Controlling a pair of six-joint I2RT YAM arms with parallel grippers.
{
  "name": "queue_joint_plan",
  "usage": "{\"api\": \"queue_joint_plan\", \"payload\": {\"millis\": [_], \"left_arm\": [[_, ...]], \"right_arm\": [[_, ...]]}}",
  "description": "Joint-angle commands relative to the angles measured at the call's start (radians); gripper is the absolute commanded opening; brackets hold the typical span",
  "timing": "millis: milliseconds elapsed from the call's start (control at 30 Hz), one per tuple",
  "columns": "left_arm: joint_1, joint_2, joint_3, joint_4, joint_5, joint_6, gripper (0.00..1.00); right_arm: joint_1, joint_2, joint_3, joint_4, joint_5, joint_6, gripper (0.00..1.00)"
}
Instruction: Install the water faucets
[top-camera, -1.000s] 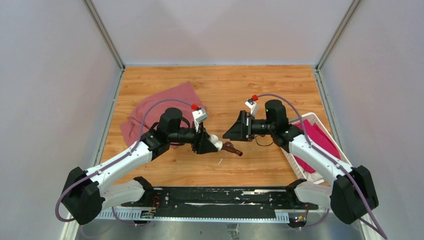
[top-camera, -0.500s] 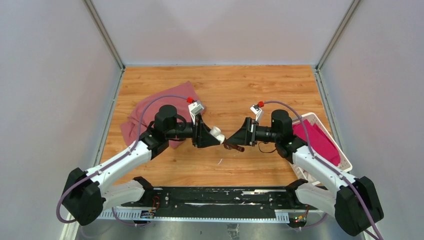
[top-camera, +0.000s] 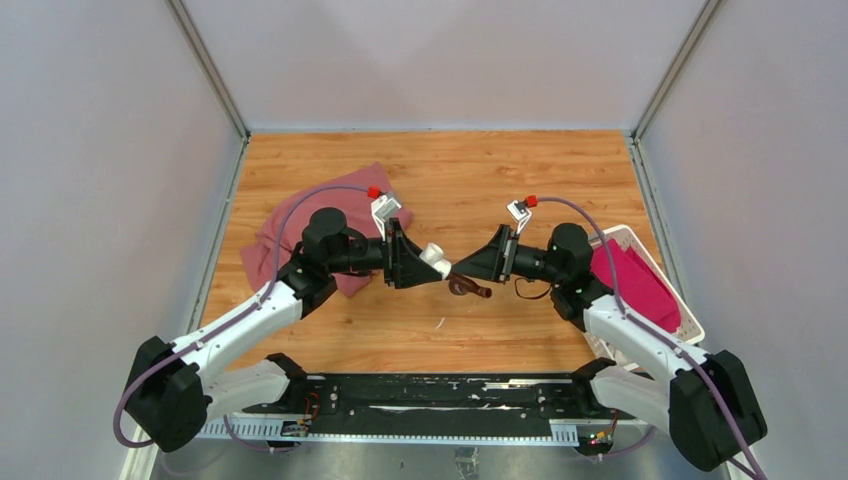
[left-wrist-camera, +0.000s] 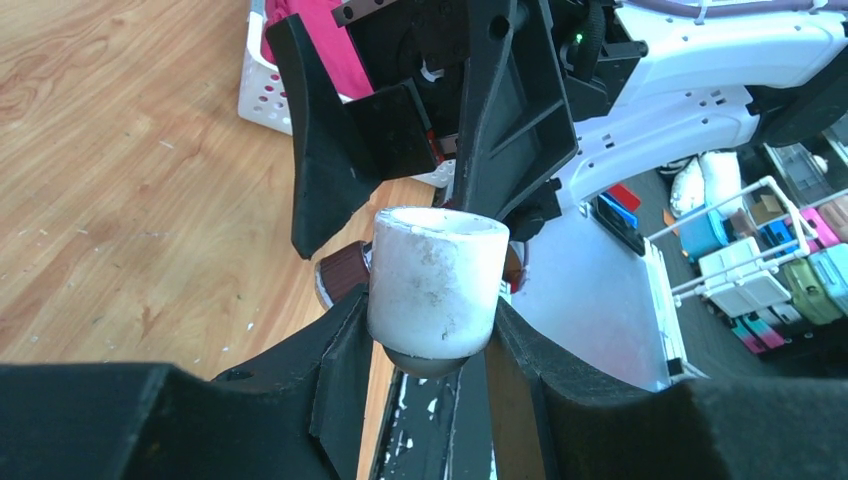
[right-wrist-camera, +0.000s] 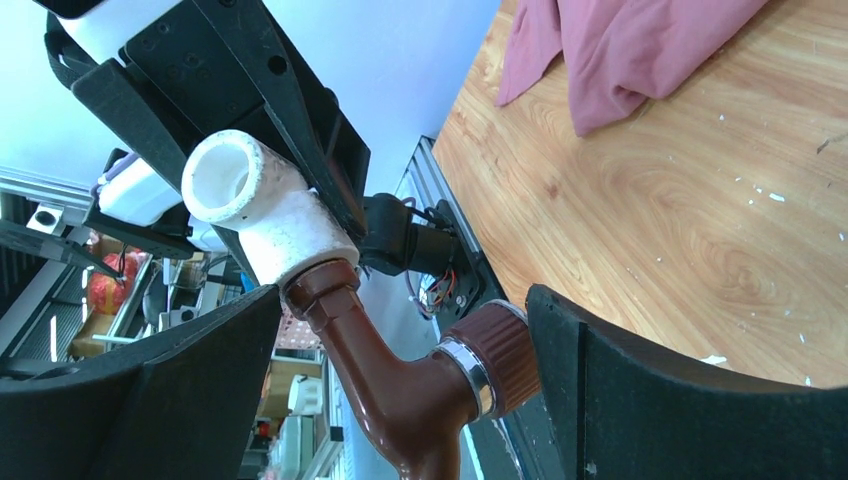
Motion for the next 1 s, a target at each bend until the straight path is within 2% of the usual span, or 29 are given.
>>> {"api": "queue_joint_plan", "payload": {"millis": [0, 167, 300, 433, 733, 833, 967], "left_arm": [[0.006, -0.019, -0.012, 0.058, 0.007, -0.029, 0.0], [0.022, -0.005, -0.013, 0.082, -0.024, -0.113, 0.0], [0.026, 0.006, -0.021, 0.138, -0.059, -0.242, 0.0], [0.027, 0.009, -0.031, 0.192, -0.094, -0.337, 0.0], [0.026, 0.055, -0.06, 0.37, -0.126, -0.552, 0.0], [0.026, 0.057, -0.063, 0.371, -0.144, -0.563, 0.0], [0.027, 0.063, -0.071, 0.372, -0.168, -0.575, 0.0]], "right_arm": [[-0.012, -0.046, -0.009, 0.044, 0.041, -0.014, 0.98], [-0.01, -0.156, -0.038, -0.055, 0.084, -0.114, 0.97], [-0.003, -0.259, -0.089, -0.09, 0.158, -0.185, 0.95], [0.0, -0.317, -0.136, -0.048, 0.203, -0.189, 0.96], [0.039, -0.321, -0.168, 0.056, 0.288, -0.204, 0.94], [0.046, -0.333, -0.16, 0.051, 0.321, -0.213, 0.89], [0.052, -0.307, -0.138, 0.065, 0.325, -0.206, 0.75]]}}
